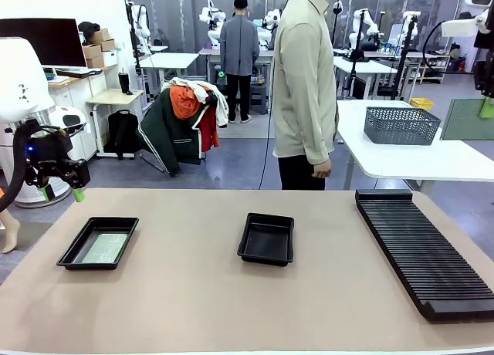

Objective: Inspect and transfer BCBs to ESD trays.
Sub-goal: Pick up the Blank PCB from the PCB Rack and place it in the right ESD tray.

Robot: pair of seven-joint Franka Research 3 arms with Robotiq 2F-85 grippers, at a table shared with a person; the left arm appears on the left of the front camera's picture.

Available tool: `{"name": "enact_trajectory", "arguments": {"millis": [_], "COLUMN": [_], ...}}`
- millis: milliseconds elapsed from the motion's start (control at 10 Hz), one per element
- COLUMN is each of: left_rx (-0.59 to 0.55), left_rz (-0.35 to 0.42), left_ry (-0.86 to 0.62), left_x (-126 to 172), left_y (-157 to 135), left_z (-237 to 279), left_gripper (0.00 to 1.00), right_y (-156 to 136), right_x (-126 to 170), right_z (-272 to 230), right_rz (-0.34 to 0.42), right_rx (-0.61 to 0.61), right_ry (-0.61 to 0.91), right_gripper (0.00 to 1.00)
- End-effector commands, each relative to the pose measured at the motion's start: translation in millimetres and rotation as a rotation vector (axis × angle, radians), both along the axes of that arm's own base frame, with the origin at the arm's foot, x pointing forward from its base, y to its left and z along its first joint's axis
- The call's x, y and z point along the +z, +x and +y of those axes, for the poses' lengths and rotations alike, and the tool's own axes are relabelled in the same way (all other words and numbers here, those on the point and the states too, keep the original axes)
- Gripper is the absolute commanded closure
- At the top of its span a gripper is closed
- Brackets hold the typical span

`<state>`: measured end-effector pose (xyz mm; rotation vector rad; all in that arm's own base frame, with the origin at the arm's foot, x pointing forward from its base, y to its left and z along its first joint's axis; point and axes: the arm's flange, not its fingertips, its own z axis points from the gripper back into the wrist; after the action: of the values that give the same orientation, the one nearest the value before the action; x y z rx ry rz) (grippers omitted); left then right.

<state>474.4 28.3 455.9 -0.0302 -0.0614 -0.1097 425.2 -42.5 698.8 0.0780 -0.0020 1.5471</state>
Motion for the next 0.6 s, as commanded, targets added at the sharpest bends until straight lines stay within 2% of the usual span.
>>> {"name": "enact_trajectory", "arguments": {"millis": [0, 500], "left_rx": [0.001, 0.001], "left_rz": [-0.006, -0.006], "left_ry": [-0.002, -0.002], "left_x": [-2.1, -2.1], "left_y": [-0.2, -0.2], "left_z": [-0.2, -0.2], "left_gripper": [0.25, 0.25], "right_y": [-1.3, -1.3], "right_x": [-7.0, -7.0], "right_z": [4.4, 4.4], "right_rz": [-0.007, -0.007], "right_rx": [0.008, 0.008], "right_ry": [-0.001, -0.001], "right_gripper": [1.0, 1.0]}}
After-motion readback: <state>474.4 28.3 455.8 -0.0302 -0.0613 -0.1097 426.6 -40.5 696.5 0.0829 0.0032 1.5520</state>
